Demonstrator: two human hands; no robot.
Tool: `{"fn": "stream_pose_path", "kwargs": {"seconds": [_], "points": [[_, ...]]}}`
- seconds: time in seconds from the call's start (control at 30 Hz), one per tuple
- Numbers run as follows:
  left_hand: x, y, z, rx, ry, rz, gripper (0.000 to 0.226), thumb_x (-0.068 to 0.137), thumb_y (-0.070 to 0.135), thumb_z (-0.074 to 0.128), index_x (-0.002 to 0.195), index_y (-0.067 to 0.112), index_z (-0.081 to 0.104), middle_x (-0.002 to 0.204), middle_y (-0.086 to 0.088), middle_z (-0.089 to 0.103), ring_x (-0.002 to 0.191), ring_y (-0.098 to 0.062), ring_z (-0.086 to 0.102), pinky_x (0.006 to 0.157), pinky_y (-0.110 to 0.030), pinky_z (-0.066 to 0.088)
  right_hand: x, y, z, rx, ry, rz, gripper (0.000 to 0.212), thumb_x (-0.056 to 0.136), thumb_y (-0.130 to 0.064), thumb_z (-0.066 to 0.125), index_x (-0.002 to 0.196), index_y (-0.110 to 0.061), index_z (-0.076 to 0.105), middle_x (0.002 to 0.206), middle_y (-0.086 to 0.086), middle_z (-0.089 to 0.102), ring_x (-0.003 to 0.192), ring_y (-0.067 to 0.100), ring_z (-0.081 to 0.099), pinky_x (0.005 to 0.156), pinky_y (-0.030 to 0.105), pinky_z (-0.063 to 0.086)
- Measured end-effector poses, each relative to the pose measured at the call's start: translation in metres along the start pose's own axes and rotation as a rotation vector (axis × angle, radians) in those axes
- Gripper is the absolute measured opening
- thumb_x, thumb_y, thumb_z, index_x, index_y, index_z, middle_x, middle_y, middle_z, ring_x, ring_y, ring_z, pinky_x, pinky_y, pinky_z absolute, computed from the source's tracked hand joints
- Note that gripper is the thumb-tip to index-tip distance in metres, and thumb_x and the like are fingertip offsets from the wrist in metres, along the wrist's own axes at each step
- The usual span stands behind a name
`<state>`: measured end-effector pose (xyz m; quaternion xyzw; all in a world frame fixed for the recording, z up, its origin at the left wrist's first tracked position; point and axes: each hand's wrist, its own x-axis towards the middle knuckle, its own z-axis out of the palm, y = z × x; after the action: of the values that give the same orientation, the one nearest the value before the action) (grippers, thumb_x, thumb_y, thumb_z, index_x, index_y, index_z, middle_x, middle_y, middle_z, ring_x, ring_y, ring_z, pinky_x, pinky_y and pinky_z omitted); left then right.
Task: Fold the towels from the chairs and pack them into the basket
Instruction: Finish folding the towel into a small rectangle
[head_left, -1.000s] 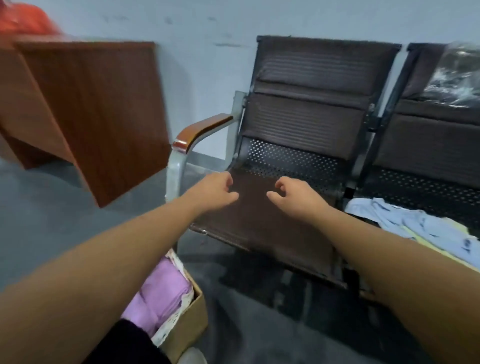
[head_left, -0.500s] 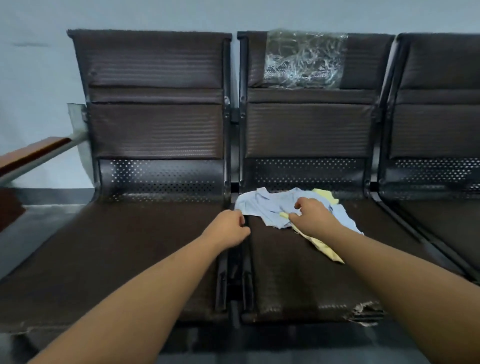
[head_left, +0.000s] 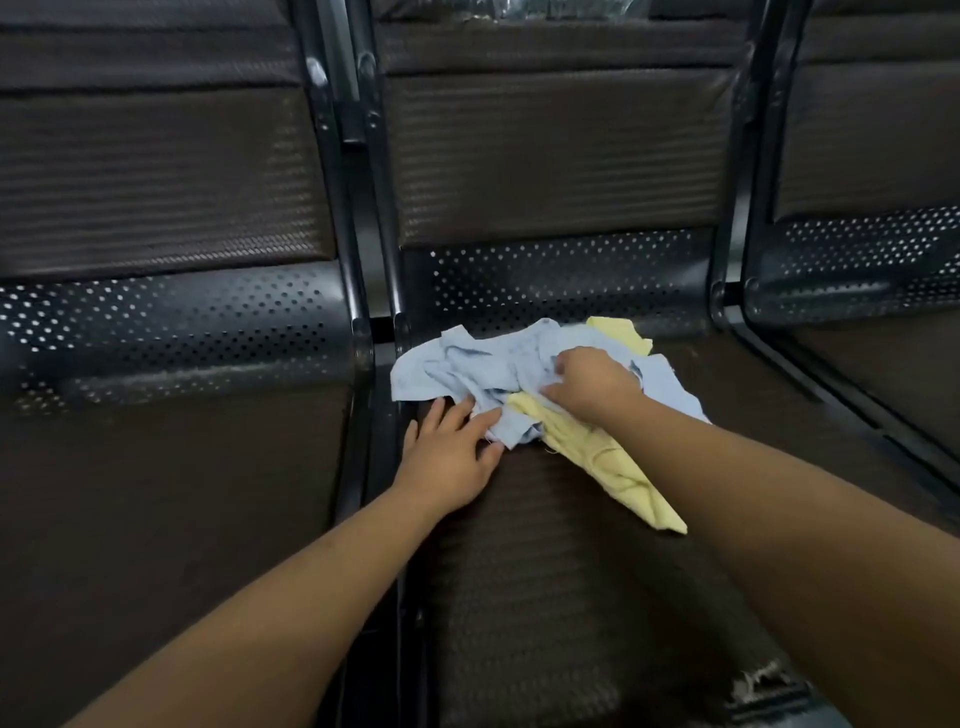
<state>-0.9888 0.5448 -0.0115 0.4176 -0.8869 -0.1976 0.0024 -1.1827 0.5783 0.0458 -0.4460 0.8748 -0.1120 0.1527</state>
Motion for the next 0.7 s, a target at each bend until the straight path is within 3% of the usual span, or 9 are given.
{"fn": "stream_pose_path", "kwargs": {"seconds": [0.07,0.2,0.3,0.37,0.43,0.53,0.6,0.67,0.7], "points": [[-0.001,-0.002,0.002,-0.001,0.017,0.007,0.052,0.103,0.052,0.035,0.153,0.044,0.026,0.166,0.009,0.012,0.153,-0.022,0.000,0.122,-0.050,0.003,0.002,-0.002,0.000,0.032,0.005,0.103,0.024,0.095,-0.021,0.044,0.091,-0.013,0.066,0.089,0.008,0.063,0.094,0.035,0.065,0.060,0.029,0.041],[-0.002,-0.003,-0.004,-0.035,-0.037,0.009,0.052,0.102,0.054,0.035,0.153,0.044,0.027,0.166,0.009,0.010,0.154,-0.022,-0.002,0.121,-0.052,0.000,-0.012,-0.005,-0.022,0.196,0.219,-0.016,0.019,0.098,-0.014,0.046,0.103,-0.008,0.064,0.096,0.010,0.065,0.084,0.028,0.062,0.070,0.034,0.050],[-0.006,-0.002,-0.023,-0.249,0.019,-0.029,0.044,0.098,0.064,0.033,0.122,0.040,0.061,0.145,0.008,0.049,0.144,-0.023,0.033,0.117,-0.050,0.022,-0.031,-0.009,-0.053,0.498,0.296,-0.120,0.015,0.099,-0.013,0.045,0.097,-0.005,0.058,0.080,0.006,0.058,0.069,0.019,0.050,0.059,0.034,0.038],[-0.018,0.012,-0.045,-0.601,0.182,-0.169,0.050,0.097,0.065,0.034,0.086,0.028,0.065,0.105,0.003,0.068,0.109,-0.022,0.060,0.093,-0.038,0.044,-0.050,-0.018,-0.075,0.636,0.266,-0.167,0.013,0.096,-0.011,0.050,0.086,-0.007,0.056,0.073,0.004,0.052,0.068,0.016,0.045,0.059,0.033,0.035],[-0.025,0.027,-0.066,-1.174,0.110,-0.373,0.060,0.098,0.064,0.038,0.098,0.012,0.067,0.107,-0.011,0.071,0.100,-0.024,0.065,0.083,-0.034,0.049,-0.072,-0.026,-0.095,0.794,0.232,-0.210,0.016,0.094,-0.008,0.056,0.078,-0.011,0.057,0.068,0.003,0.049,0.066,0.014,0.043,0.061,0.030,0.034],[-0.042,0.049,-0.095,-1.781,-0.185,-0.416,0.081,0.087,0.073,0.051,0.116,-0.002,0.060,0.116,-0.019,0.066,0.109,-0.034,0.064,0.091,-0.046,0.055,-0.109,-0.033,-0.114,0.987,0.057,-0.260,0.027,0.089,-0.005,0.060,0.066,-0.018,0.059,0.060,-0.005,0.048,0.061,0.011,0.041,0.058,0.028,0.032],[-0.053,0.062,-0.110,-1.846,-0.192,-0.302,0.055,0.092,0.056,0.059,0.114,0.005,0.062,0.113,-0.017,0.061,0.103,-0.030,0.062,0.090,-0.043,0.055,-0.129,-0.036,-0.118,1.011,-0.099,-0.295,0.027,0.090,-0.006,0.061,0.066,-0.019,0.060,0.063,-0.003,0.049,0.062,0.013,0.042,0.058,0.029,0.031],[-0.069,0.076,-0.127,-1.794,-0.107,-0.258,0.028,0.097,0.017,0.059,0.118,0.000,0.063,0.116,-0.019,0.060,0.093,-0.027,0.064,0.079,-0.037,0.057,-0.147,-0.039,-0.120,0.988,-0.176,-0.313,0.023,0.091,-0.007,0.062,0.070,-0.017,0.061,0.069,0.001,0.051,0.067,0.016,0.044,0.061,0.031,0.034],[-0.076,0.079,-0.135,-1.782,-0.052,-0.270,0.031,0.094,0.003,0.056,0.123,-0.005,0.061,0.115,-0.021,0.062,0.088,-0.027,0.065,0.072,-0.035,0.057,-0.156,-0.040,-0.121,0.986,-0.197,-0.308,0.020,0.090,-0.009,0.064,0.072,-0.016,0.062,0.072,0.002,0.053,0.070,0.018,0.046,0.064,0.033,0.036]]}}
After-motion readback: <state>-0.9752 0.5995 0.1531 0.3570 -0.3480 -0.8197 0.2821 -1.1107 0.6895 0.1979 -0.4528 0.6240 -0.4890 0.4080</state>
